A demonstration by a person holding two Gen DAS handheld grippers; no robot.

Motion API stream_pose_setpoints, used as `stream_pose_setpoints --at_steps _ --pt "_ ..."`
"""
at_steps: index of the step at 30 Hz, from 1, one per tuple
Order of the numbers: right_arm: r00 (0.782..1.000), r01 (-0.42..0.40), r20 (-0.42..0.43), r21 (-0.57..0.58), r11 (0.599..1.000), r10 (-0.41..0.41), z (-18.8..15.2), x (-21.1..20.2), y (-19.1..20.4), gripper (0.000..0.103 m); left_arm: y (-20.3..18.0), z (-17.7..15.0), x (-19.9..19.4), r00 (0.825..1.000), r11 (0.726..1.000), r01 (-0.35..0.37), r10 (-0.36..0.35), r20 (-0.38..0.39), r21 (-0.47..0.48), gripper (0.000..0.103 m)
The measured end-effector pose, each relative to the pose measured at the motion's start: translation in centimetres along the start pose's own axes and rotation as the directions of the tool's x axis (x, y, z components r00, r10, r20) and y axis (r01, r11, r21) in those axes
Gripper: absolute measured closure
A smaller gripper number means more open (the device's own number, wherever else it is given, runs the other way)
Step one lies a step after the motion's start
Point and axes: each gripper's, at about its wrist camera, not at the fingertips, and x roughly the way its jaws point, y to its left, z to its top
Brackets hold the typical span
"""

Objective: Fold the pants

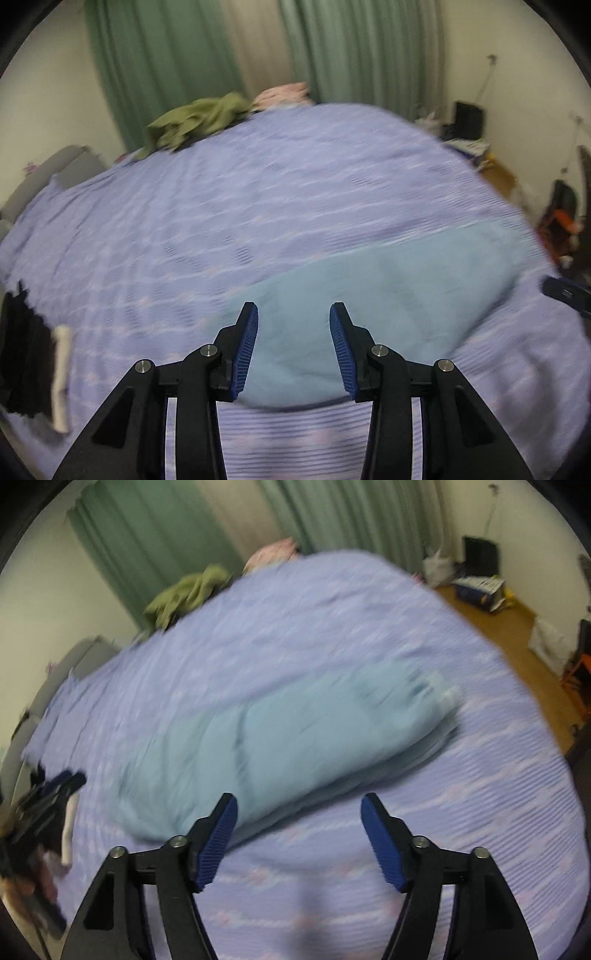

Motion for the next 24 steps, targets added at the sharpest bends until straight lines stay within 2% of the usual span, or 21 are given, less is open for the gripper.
stream_pose_setpoints --at_steps 2,4,6,9,14,19,24 --pt "0.999 0.021 0.038 0.015 1.0 -0.022 1.1 -0.3 -1.7 0.027 -2.6 0.8 0.2 0.998 0.998 0.059 -0.06 0.016 0.016 0.062" --pt "0.997 0.04 0.063 0.026 0.999 -0.042 2.3 -0.1 -3.6 0.027 -4.5 1.5 0.9 0.996 0.996 0.083 -0.084 0.022 0.039 0.062" --pt "0.995 0.062 0.075 0.052 0.997 -0.066 3.4 0.6 -5.5 0.027 -6.6 2.2 1.9 0.993 0.992 0.116 -0.117 0.014 0.046 0.068" --pt "0.993 0.086 0.069 0.096 0.992 -0.093 4.5 1.8 -8.0 0.027 -8.9 2.9 3.3 0.985 0.984 0.174 -0.174 -0.005 0.034 0.074" --pt "0.992 0.11 0.039 0.171 0.979 -0.118 5.4 5.1 -11.6 0.027 -12.0 3.4 5.6 0.979 0.977 0.205 -0.203 -0.027 0.061 0.082" --pt "0.997 0.073 -0.003 0.267 0.961 -0.075 5.9 8.3 -14.0 0.027 -13.4 3.9 8.1 0.974 0.974 0.22 -0.217 -0.065 0.054 0.085" --pt "0.998 0.05 -0.048 0.301 0.952 -0.037 5.2 11.2 -14.7 0.027 -13.1 4.0 10.4 0.966 0.971 0.237 -0.237 -0.108 -0.008 0.088"
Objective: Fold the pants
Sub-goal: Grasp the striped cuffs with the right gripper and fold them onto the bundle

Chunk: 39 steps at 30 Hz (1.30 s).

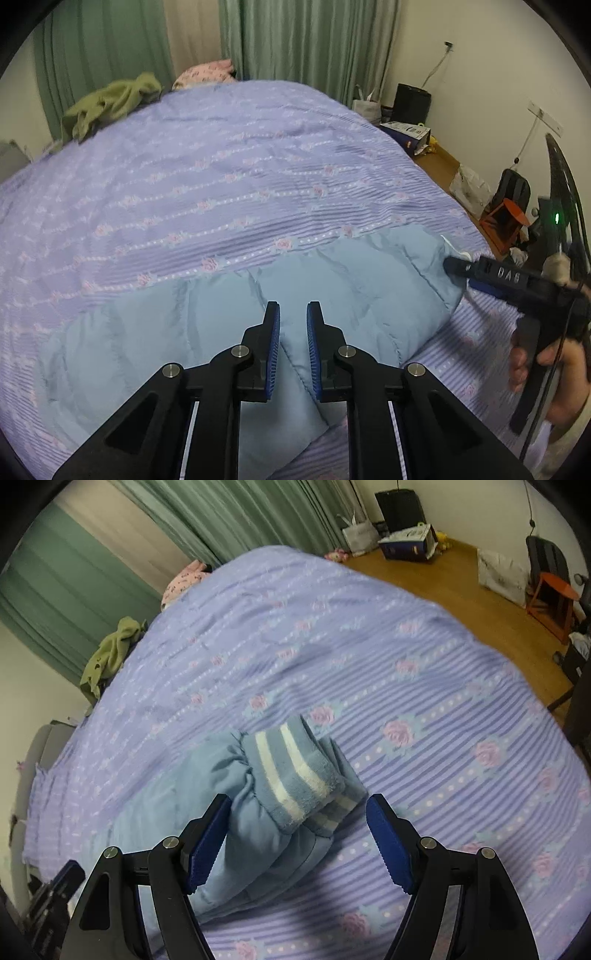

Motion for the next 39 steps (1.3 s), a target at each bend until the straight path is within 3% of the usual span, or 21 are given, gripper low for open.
stream_pose_setpoints --at_steps 9,10,11,17,22,27,31,34,37,39 --pt "0.987 -0.128 -0.083 0.107 0.986 0.137 -0.4 3.9 -1.9 0.027 0.1 -1.3 2.8 0.997 0.999 0.017 -0.021 -0.074 -0.042 0.088" --pt "0.985 -0.139 -0.087 0.107 0.984 0.149 -0.3 4.0 -1.9 0.03 0.1 -1.5 3.1 0.996 0.999 0.018 -0.021 -0.083 -0.044 0.088" --pt "0.981 -0.162 -0.095 0.105 0.981 0.172 -0.3 4.2 -1.8 0.04 0.2 -1.7 3.3 0.996 0.999 0.019 -0.023 -0.091 -0.046 0.089" --pt "0.974 -0.195 -0.092 0.125 0.973 0.207 -0.2 3.3 -1.9 0.061 0.1 -2.0 4.0 0.992 0.999 0.023 -0.028 -0.123 -0.036 0.089" --pt "0.981 -0.192 -0.002 0.091 0.977 0.193 -1.1 -2.4 -0.9 0.064 0.0 -2.7 4.1 0.988 0.997 0.047 -0.055 -0.146 -0.057 0.089" --pt "0.989 -0.119 0.074 -0.076 0.99 0.124 -2.5 -7.7 2.8 0.064 -0.4 -3.3 4.9 0.983 0.998 0.039 -0.048 -0.176 -0.057 0.089" --pt "0.993 -0.06 0.089 -0.155 0.986 0.074 -3.3 -8.3 4.6 0.064 -0.2 -3.6 6.5 0.976 0.997 0.02 -0.037 -0.216 -0.076 0.089" --pt "0.994 -0.046 0.086 -0.166 0.985 0.061 -3.0 -8.4 5.5 0.064 -0.4 -3.1 6.5 0.972 0.999 0.022 -0.03 -0.231 -0.037 0.089" --pt "0.994 -0.032 0.098 -0.172 0.985 0.05 -2.5 -9.1 6.7 0.064 -0.6 -2.1 5.0 0.972 1.0 0.006 -0.004 -0.234 0.008 0.077" --pt "0.992 -0.025 0.113 -0.184 0.983 0.047 -2.6 -10.1 7.4 0.064 0.0 -1.2 2.8 0.979 1.0 -0.009 0.007 -0.204 -0.011 0.039"
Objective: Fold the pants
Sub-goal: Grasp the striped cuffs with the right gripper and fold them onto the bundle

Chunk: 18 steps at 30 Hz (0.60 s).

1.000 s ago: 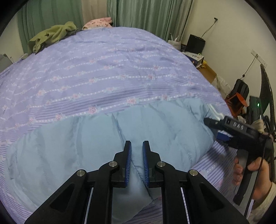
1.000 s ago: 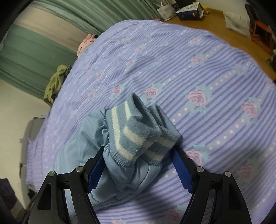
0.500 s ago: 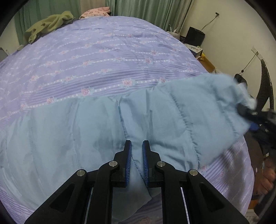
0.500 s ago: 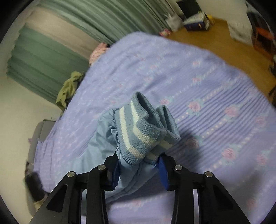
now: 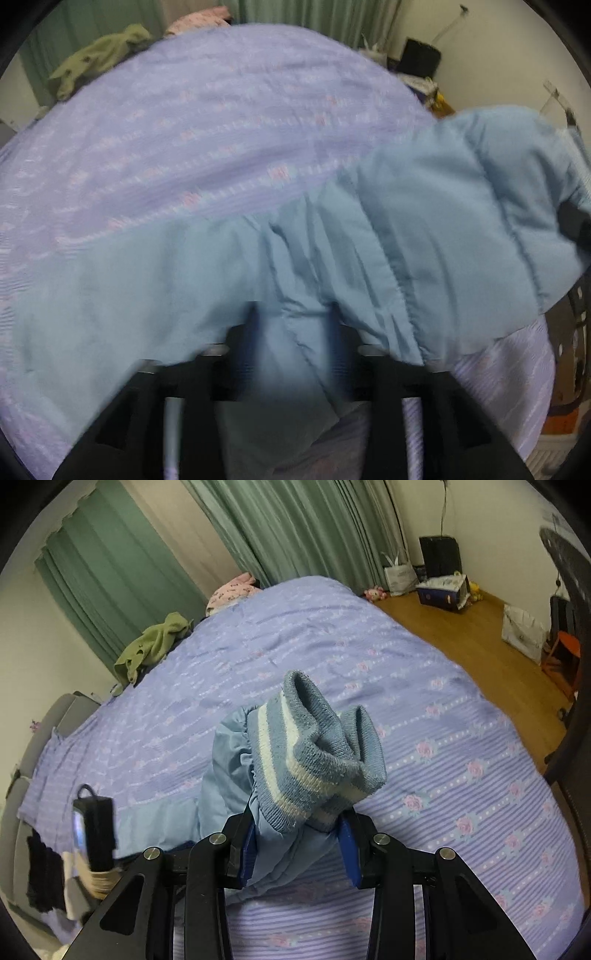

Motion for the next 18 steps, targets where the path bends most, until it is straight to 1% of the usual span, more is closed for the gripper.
stream_pose_setpoints --at_steps 2,3,6,7,9,11,12,18 --pt "1.0 -0.001 0.004 -0.013 1.0 0.001 0.3 -0.8 1.1 0.064 0.9 0.3 -3.0 0.999 0.999 0.02 -0.018 0.05 -0.038 0.03" --pt "1.0 0.0 0.004 -0.02 1.0 0.0 0.4 -1.0 1.6 0.064 1.4 0.5 -4.1 0.998 0.999 0.011 -0.008 0.056 -0.052 0.024" --pt "1.0 0.004 0.007 -0.057 0.998 -0.004 0.5 -2.0 3.7 0.064 3.2 0.7 -7.8 0.994 0.992 -0.057 0.067 0.086 -0.113 0.014" --pt "1.0 0.001 0.009 -0.071 0.997 0.0 0.5 -2.4 4.7 0.064 3.9 0.7 -9.0 0.991 0.989 -0.077 0.091 0.101 -0.13 0.012" --pt "1.0 -0.011 0.008 -0.087 0.996 0.012 0.5 -3.0 6.2 0.064 5.6 0.4 -11.5 0.982 0.98 -0.127 0.147 0.122 -0.154 0.006" --pt "1.0 -0.021 0.011 -0.113 0.993 0.023 0.4 -3.6 8.2 0.064 7.3 -0.2 -13.7 0.971 0.97 -0.169 0.195 0.14 -0.174 0.005" --pt "1.0 -0.023 0.013 -0.127 0.992 0.025 0.3 -3.9 9.2 0.064 8.0 -0.6 -14.4 0.968 0.967 -0.178 0.205 0.144 -0.181 0.004" --pt "0.999 -0.033 0.006 -0.221 0.975 0.035 -0.9 -3.9 15.6 0.064 13.2 -2.9 -17.2 0.965 0.957 -0.177 0.215 0.152 -0.23 0.004"
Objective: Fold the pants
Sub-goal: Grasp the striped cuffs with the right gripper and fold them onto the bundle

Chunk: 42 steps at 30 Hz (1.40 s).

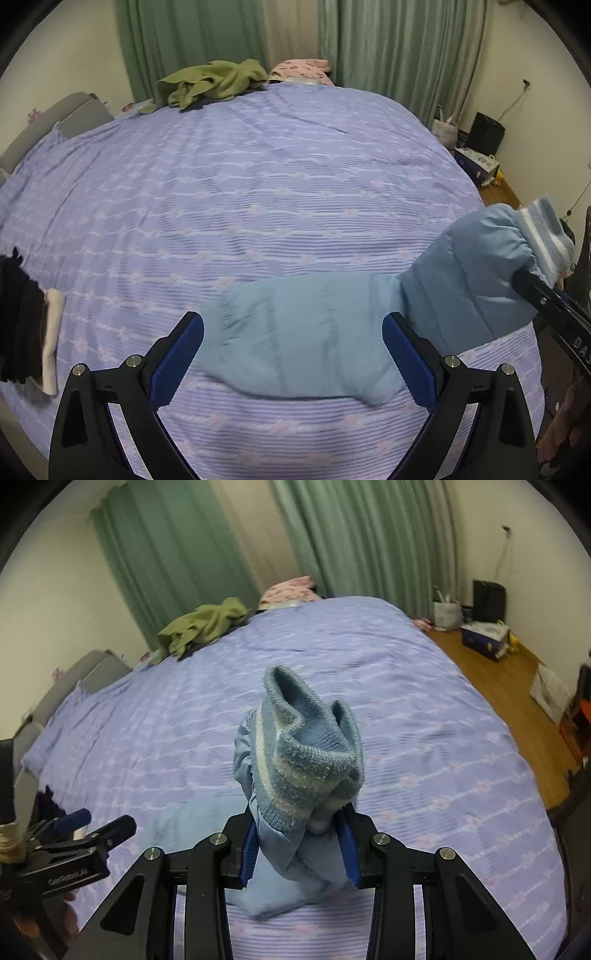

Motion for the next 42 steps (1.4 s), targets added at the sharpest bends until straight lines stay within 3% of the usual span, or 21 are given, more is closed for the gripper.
stream_pose_setpoints --at_steps 4,11,18,22,27,30,33,36,38,42 --pt "1.0 0.019 -0.011 -0.09 0.996 -0.02 -0.4 1.5 5.0 0.064 3.8 -1.1 0.3 1.0 1.0 -0.012 0.012 -0.001 -0.02 0.004" --pt "0.997 0.03 -0.058 -0.237 0.971 -0.045 -2.3 6.0 13.0 0.064 10.0 -3.5 2.3 0.999 0.995 0.037 -0.04 -0.032 -0.095 0.004" --pt "0.988 0.022 -0.133 -0.37 0.929 -0.076 -5.5 10.7 18.3 0.064 13.7 -5.5 3.8 0.998 0.994 0.019 -0.025 -0.059 -0.106 0.004" --pt "0.983 0.023 -0.157 -0.405 0.914 -0.094 -7.2 11.8 19.8 0.052 15.0 -6.4 4.5 0.998 0.995 -0.005 -0.002 -0.071 -0.102 0.004" --pt "0.979 -0.066 -0.204 -0.37 0.927 -0.012 -8.1 11.9 20.5 0.036 16.5 -7.2 4.7 0.996 0.993 -0.031 0.021 -0.081 -0.118 0.004" --pt "0.976 -0.111 -0.214 -0.358 0.927 0.035 -8.2 11.3 20.8 0.035 17.2 -7.5 4.3 0.996 0.991 -0.059 0.049 -0.08 -0.124 0.004" --pt "0.954 -0.238 -0.251 -0.299 0.924 0.164 -7.7 10.4 21.2 0.034 17.8 -7.5 3.5 0.995 0.987 -0.073 0.062 -0.075 -0.142 0.004" --pt "0.942 -0.283 -0.258 -0.272 0.92 0.213 -7.1 9.4 21.8 0.034 18.4 -7.2 2.3 0.995 0.983 -0.08 0.07 -0.066 -0.166 0.004" --pt "0.939 -0.305 -0.242 -0.25 0.919 0.246 -6.6 7.9 21.5 0.034 18.2 -6.9 1.0 0.997 0.983 -0.073 0.065 -0.05 -0.167 0.004" --pt "0.958 -0.272 -0.153 -0.236 0.933 0.241 -5.0 3.6 19.8 0.033 17.2 -6.0 -1.6 0.999 0.984 -0.054 0.054 -0.008 -0.171 0.004"
